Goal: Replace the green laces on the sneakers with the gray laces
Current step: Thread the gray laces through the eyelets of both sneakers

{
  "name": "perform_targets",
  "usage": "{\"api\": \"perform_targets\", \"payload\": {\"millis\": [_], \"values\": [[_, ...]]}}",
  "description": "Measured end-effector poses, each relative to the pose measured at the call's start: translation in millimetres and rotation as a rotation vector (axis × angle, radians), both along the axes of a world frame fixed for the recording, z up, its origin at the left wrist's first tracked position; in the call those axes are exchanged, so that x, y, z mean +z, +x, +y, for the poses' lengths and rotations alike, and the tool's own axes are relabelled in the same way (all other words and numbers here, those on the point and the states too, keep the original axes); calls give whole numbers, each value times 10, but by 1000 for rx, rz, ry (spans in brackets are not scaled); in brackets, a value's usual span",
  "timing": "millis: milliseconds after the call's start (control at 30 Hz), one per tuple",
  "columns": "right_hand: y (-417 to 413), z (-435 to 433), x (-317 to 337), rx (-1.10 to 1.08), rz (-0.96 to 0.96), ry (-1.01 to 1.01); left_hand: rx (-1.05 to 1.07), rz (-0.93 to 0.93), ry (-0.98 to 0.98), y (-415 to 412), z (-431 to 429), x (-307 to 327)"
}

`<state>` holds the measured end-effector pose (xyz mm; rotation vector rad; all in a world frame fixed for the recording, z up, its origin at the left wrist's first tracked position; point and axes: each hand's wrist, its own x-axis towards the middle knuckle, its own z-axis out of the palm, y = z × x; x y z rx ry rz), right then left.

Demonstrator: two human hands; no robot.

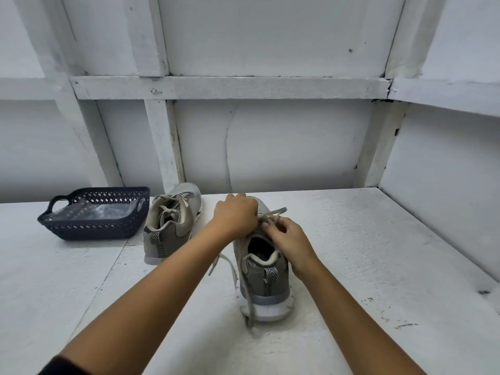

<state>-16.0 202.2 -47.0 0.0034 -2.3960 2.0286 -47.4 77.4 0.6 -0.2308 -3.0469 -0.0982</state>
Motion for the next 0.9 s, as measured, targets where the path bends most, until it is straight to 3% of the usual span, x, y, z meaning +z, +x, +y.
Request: {"api": "perform_targets", "payload": {"millis": [67, 133, 200, 333, 400, 467, 700, 800, 900], "values": [[-6, -10, -28, -32, -15, 10, -16, 15, -2, -20, -3, -15], [-21, -15, -44, -51, -28, -6, -43, -18, 155, -11, -51, 18], [-42, -17, -67, -65, -41, -18, -90, -87, 478, 45, -169, 105], [-56, -13, -106, -83, -50, -19, -196, -290, 1370, 213, -563, 352], [-50, -19, -114, -83, -46, -21, -300, -367, 1633, 247, -806, 435], [-51, -24, -116, -89, -43, -22, -437, -413, 1711, 272, -1004, 497], [-30, -24, -75, -88, -45, -31, -762, -546, 1714, 410, -1178, 411], [-14, -18, -18, -79, -39, 27, -783, -573, 1688, 466, -1110, 378], [-5, 11, 95, -17, 69, 209, -778, -576, 1647, 520, -1009, 384]]}}
